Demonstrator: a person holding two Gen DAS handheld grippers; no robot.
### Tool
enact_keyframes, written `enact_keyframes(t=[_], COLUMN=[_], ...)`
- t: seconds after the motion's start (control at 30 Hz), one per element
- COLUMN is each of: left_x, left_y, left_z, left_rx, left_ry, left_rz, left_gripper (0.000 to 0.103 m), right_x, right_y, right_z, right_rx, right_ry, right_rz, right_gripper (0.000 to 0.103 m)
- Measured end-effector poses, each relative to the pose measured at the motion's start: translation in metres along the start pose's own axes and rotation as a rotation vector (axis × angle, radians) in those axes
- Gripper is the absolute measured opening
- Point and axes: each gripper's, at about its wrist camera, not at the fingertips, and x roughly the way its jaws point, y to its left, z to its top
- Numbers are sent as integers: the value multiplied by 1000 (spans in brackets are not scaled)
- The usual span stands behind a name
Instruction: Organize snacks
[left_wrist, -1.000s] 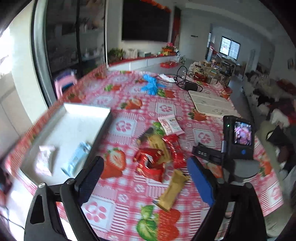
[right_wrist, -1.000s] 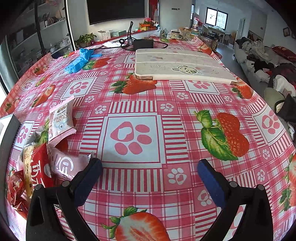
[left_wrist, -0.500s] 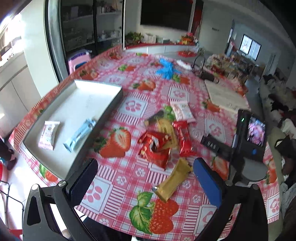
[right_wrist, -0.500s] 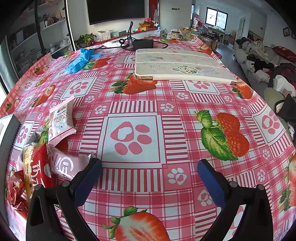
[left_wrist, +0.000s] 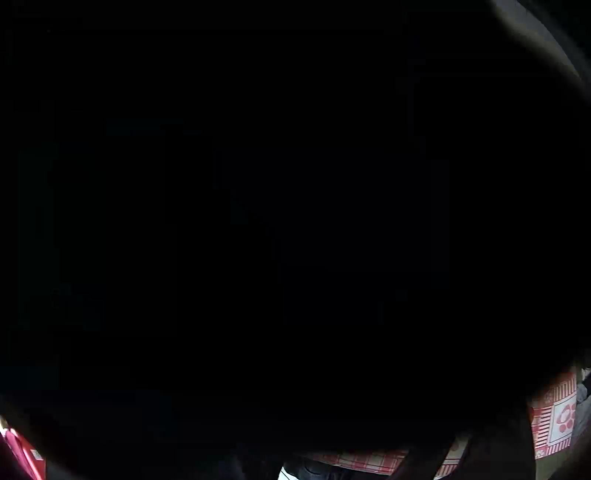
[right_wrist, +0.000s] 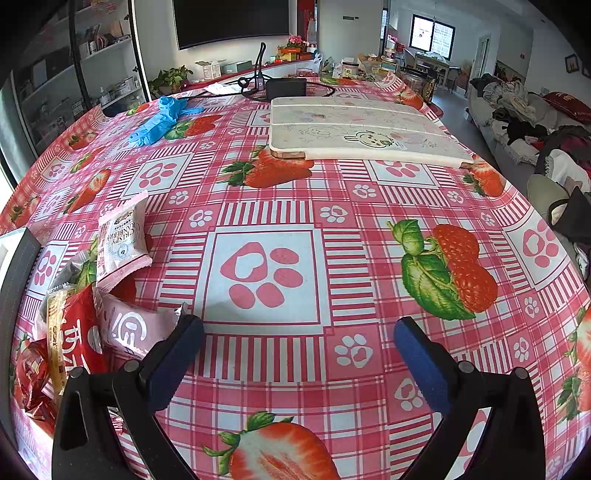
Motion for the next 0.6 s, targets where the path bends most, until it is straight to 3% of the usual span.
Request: enact_keyframes(t=[0.6], left_x=[0], left_y=[6], left_z=[-3], left_rx=[-8], left_ry=[-13], left_rz=[45], left_gripper=[103], right_x=[0], right_y=[0], right_z=[0], right_rx=[-1], right_ry=[0], right_rz=[1], right_gripper=[103])
